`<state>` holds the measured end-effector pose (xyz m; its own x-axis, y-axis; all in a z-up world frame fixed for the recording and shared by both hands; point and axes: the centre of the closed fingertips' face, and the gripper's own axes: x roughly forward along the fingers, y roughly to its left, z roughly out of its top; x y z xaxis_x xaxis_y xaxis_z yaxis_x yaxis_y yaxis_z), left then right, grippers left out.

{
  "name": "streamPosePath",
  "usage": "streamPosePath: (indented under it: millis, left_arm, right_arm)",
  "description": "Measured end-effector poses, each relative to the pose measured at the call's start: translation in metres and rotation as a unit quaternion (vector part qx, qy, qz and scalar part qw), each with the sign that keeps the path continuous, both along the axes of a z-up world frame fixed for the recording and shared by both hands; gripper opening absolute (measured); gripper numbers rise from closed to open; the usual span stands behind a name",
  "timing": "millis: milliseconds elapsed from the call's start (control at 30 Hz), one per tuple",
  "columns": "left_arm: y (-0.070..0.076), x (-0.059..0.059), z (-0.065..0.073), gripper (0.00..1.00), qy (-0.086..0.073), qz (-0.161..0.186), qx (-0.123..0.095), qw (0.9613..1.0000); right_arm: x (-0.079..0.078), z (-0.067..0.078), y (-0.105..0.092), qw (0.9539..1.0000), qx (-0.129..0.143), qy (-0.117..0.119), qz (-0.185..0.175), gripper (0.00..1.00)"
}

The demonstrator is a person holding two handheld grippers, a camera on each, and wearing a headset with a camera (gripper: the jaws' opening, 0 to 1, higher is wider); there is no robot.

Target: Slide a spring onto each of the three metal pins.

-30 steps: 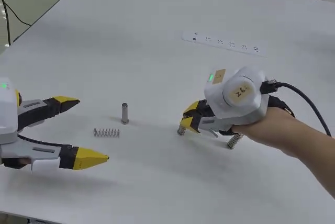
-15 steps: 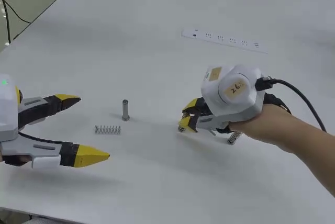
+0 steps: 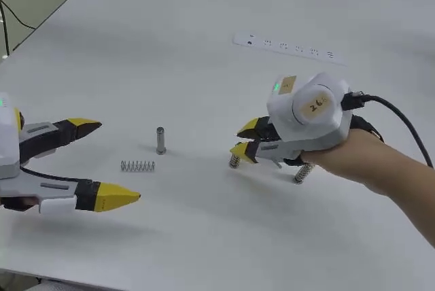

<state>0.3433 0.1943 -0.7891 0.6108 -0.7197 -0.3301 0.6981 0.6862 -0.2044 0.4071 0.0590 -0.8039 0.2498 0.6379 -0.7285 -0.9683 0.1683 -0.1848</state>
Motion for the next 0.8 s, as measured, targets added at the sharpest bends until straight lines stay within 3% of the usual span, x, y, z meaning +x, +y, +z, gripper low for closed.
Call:
streamPosePath:
  millis: [467,800]
  left_arm:
    - [-0.001,0.003,0.003,0.96,-0.003,0.002,-0.002,1.0]
    - [0.0,0.004,0.005,0.96,-0.003,0.002,-0.003,1.0]
  right_arm:
    - [-0.008,0.026,-0.002,0.9976,0.064,0.008,-0.025,0.12]
    - [-0.024,0.022,-0.007,0.9965,0.076,0.021,-0.026,0.13]
